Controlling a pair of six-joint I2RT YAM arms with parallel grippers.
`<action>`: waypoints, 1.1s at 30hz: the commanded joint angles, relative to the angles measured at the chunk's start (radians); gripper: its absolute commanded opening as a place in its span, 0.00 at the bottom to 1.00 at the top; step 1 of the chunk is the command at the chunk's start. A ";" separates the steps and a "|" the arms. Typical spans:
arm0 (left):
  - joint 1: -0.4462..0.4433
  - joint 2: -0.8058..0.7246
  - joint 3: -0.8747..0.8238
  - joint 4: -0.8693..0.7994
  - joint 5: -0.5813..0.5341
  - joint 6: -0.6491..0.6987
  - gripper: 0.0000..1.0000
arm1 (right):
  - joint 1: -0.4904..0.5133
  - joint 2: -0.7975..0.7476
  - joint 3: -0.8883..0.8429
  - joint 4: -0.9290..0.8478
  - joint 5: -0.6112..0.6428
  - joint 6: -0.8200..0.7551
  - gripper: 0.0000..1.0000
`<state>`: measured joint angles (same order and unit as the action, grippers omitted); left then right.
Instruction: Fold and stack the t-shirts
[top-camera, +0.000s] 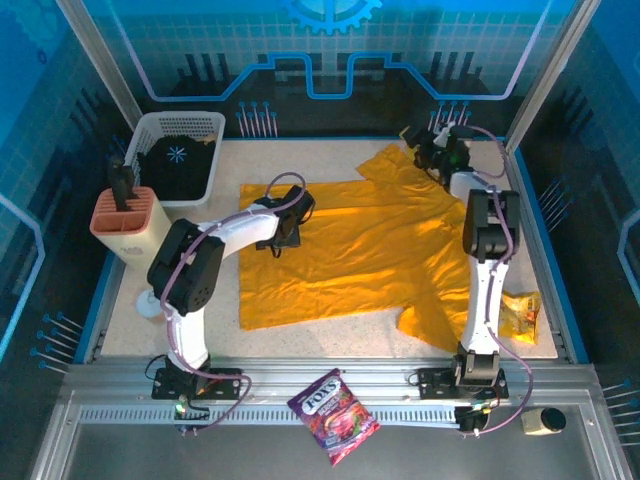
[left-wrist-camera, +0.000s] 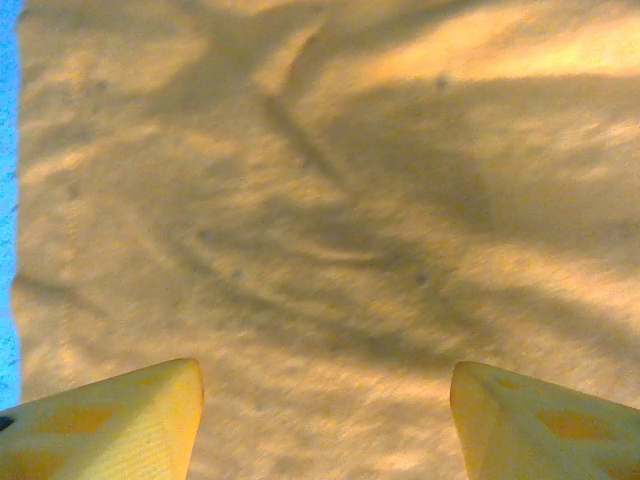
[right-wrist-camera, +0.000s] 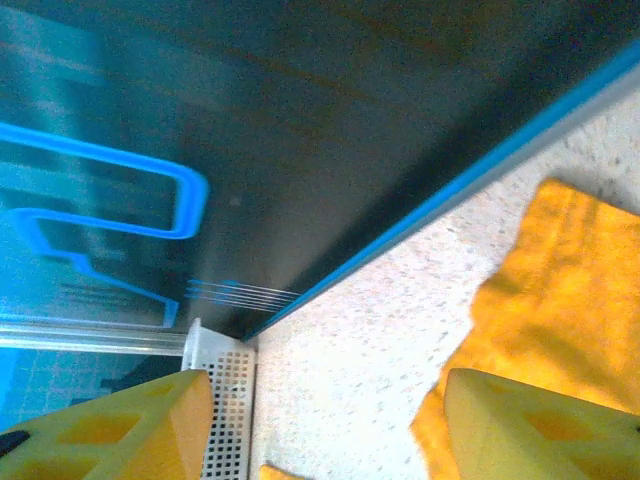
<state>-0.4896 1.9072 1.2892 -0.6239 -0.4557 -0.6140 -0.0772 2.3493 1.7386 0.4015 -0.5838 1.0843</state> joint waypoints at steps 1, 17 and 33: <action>0.031 -0.068 -0.039 -0.014 -0.030 -0.038 0.69 | -0.053 -0.262 -0.117 -0.166 0.020 -0.228 0.64; 0.205 0.189 0.117 0.010 0.168 0.006 0.67 | -0.101 -0.448 -0.321 -0.933 0.363 -0.656 0.15; 0.215 0.225 0.191 -0.116 0.167 -0.072 0.63 | -0.159 -0.412 -0.495 -0.986 0.576 -0.595 0.07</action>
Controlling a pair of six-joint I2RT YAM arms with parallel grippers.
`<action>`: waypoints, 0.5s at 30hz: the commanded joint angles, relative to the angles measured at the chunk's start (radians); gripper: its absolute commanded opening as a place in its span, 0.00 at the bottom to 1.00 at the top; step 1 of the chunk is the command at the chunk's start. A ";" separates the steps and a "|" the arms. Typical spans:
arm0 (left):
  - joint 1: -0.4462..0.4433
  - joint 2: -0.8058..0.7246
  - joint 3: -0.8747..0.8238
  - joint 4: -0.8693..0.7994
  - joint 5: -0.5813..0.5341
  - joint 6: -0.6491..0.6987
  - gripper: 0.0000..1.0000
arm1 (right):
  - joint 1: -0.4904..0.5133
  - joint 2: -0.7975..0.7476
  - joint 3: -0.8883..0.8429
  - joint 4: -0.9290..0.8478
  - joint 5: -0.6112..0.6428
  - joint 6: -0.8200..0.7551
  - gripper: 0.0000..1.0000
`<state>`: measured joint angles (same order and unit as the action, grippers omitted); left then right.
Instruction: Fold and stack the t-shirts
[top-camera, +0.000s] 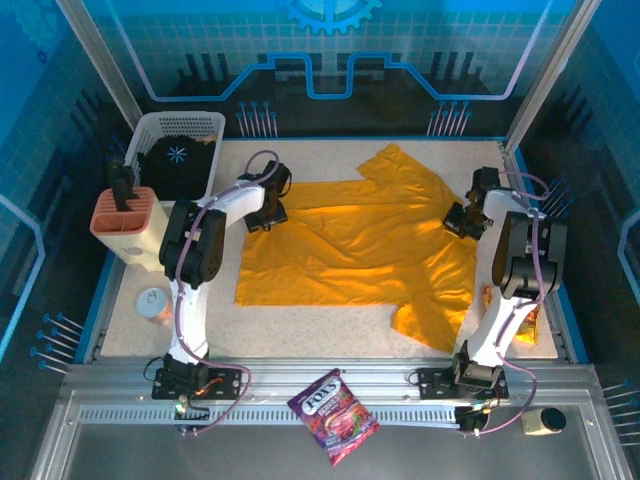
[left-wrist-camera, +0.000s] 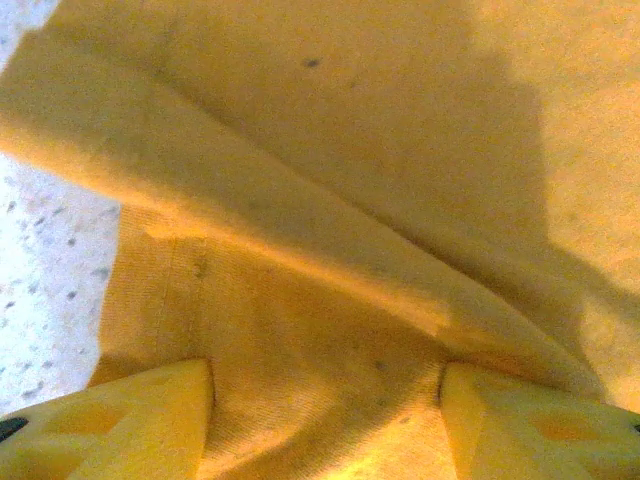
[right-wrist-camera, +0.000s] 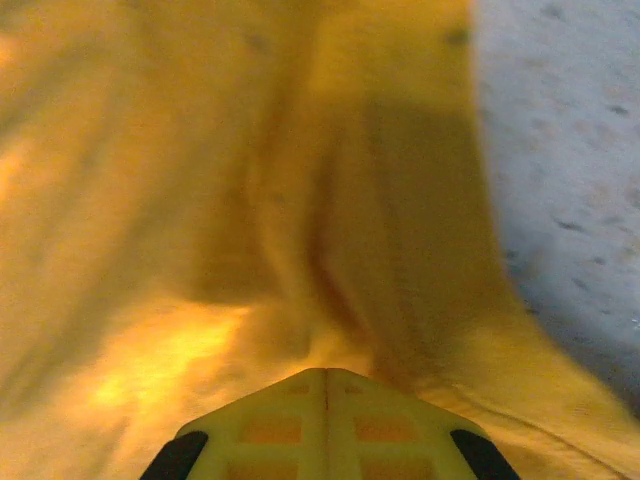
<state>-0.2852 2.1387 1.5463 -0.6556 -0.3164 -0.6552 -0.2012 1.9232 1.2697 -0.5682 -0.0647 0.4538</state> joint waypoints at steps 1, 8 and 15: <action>0.011 -0.017 -0.077 -0.085 0.026 -0.032 0.62 | -0.044 0.009 -0.036 -0.016 0.069 0.044 0.07; 0.017 -0.061 -0.133 -0.085 -0.017 -0.043 0.62 | -0.099 -0.049 -0.136 0.030 0.076 0.086 0.07; 0.012 -0.132 -0.142 -0.016 -0.003 -0.012 0.61 | -0.097 -0.130 -0.160 0.031 0.006 0.062 0.09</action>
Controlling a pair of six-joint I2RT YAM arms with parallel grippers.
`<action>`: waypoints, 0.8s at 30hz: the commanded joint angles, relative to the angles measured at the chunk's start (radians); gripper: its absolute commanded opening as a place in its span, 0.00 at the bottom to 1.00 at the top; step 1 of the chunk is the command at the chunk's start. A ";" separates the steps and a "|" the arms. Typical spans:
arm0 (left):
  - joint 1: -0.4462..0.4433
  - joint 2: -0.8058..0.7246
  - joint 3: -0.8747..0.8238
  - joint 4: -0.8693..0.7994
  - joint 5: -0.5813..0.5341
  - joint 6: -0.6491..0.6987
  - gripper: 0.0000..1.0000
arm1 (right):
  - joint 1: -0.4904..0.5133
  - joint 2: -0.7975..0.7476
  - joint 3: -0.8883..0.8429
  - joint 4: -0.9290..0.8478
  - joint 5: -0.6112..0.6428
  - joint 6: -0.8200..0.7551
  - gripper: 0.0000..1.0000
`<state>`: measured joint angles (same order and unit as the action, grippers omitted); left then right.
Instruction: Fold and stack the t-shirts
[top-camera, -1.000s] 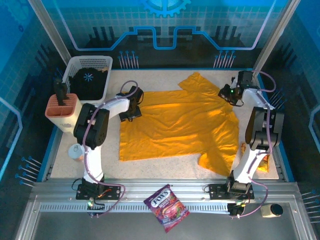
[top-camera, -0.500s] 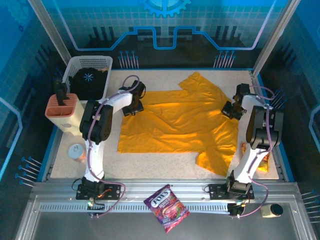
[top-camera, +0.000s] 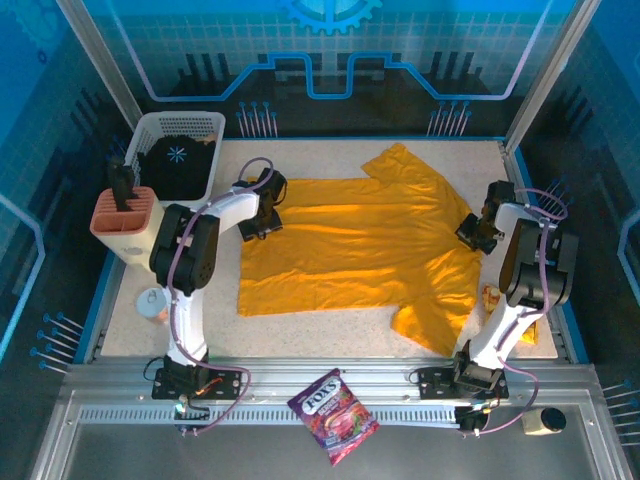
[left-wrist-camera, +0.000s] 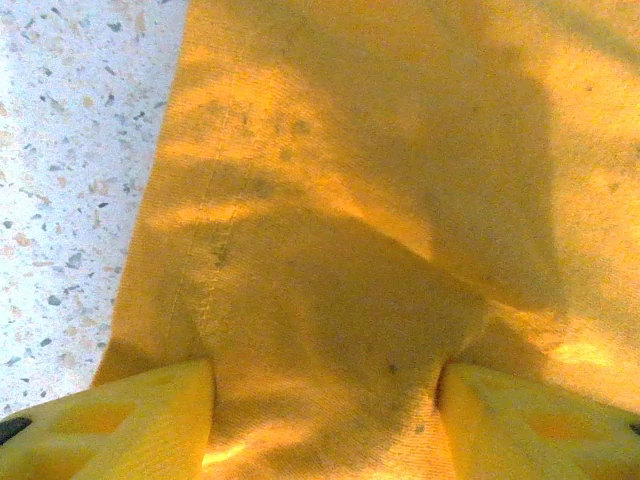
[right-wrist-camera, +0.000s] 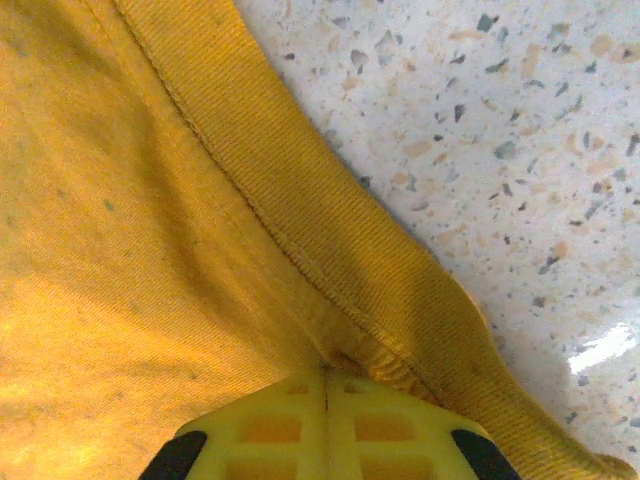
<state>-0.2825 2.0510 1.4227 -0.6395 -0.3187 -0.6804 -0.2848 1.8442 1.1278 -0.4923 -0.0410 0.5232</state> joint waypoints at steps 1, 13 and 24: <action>0.005 -0.075 -0.013 -0.037 -0.017 0.023 0.60 | -0.007 -0.083 -0.014 -0.066 -0.013 -0.021 0.10; -0.177 -0.395 -0.222 -0.197 0.087 0.038 0.43 | 0.141 -0.539 -0.329 -0.236 0.120 -0.090 0.14; -0.241 -0.304 -0.447 0.029 0.098 -0.102 0.31 | 0.172 -0.393 -0.347 -0.162 0.078 -0.083 0.11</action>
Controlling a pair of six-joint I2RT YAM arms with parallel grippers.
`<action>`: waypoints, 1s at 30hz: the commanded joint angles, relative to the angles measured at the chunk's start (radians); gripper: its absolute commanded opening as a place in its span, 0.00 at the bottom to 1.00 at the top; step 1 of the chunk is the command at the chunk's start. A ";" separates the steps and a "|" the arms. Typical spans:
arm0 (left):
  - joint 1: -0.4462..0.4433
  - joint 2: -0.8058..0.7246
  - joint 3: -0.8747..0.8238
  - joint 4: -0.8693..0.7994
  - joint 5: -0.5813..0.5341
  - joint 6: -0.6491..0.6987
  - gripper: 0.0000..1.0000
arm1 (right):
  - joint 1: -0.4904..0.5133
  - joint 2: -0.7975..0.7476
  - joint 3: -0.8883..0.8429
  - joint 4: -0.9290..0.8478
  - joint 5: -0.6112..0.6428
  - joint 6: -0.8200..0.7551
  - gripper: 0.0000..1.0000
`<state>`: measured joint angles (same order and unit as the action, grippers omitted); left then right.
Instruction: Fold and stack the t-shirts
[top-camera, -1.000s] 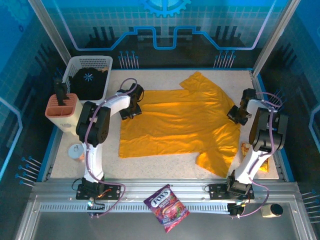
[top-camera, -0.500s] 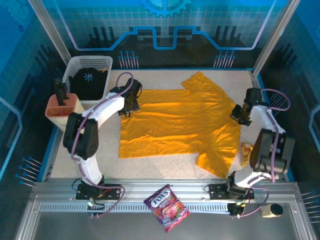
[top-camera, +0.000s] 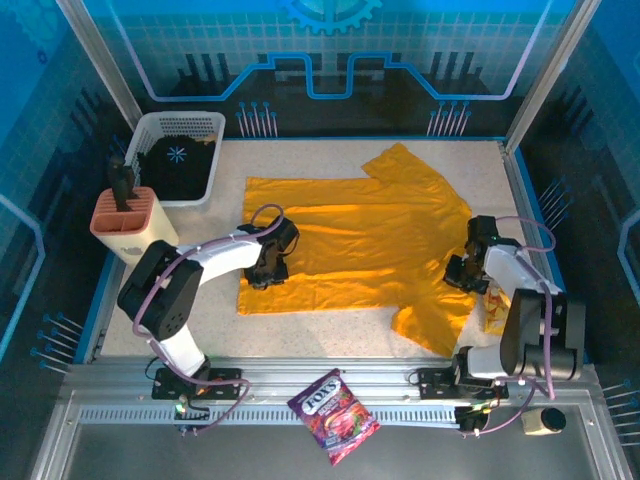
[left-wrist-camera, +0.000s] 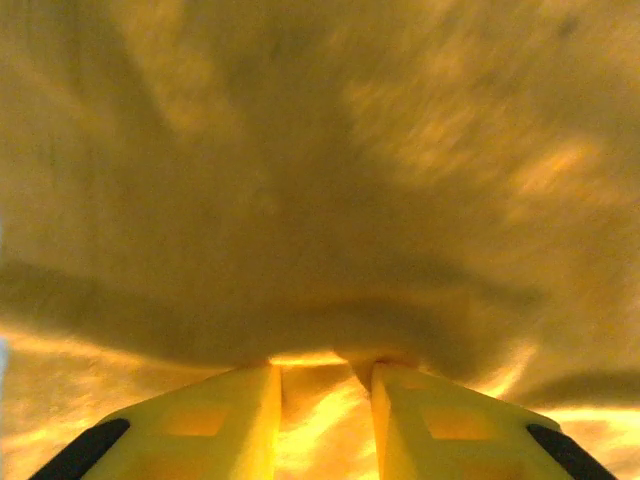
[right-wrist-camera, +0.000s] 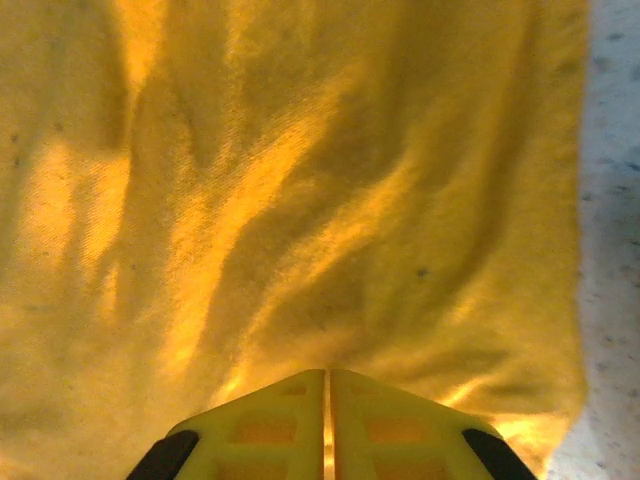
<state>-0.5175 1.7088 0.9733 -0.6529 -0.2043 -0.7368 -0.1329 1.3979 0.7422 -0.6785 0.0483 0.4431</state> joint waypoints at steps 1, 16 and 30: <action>-0.005 0.050 0.010 0.036 -0.035 -0.046 0.31 | 0.027 0.078 0.054 0.032 -0.002 -0.001 0.12; 0.090 0.081 0.064 -0.017 -0.149 -0.026 0.32 | 0.055 0.406 0.323 0.057 -0.023 0.036 0.09; 0.125 0.020 0.397 -0.154 -0.183 0.128 0.52 | 0.076 0.354 0.566 -0.049 -0.158 -0.015 0.10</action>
<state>-0.4038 1.7596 1.2530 -0.7414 -0.3546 -0.6773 -0.0700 1.7302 1.1782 -0.6884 -0.0463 0.4603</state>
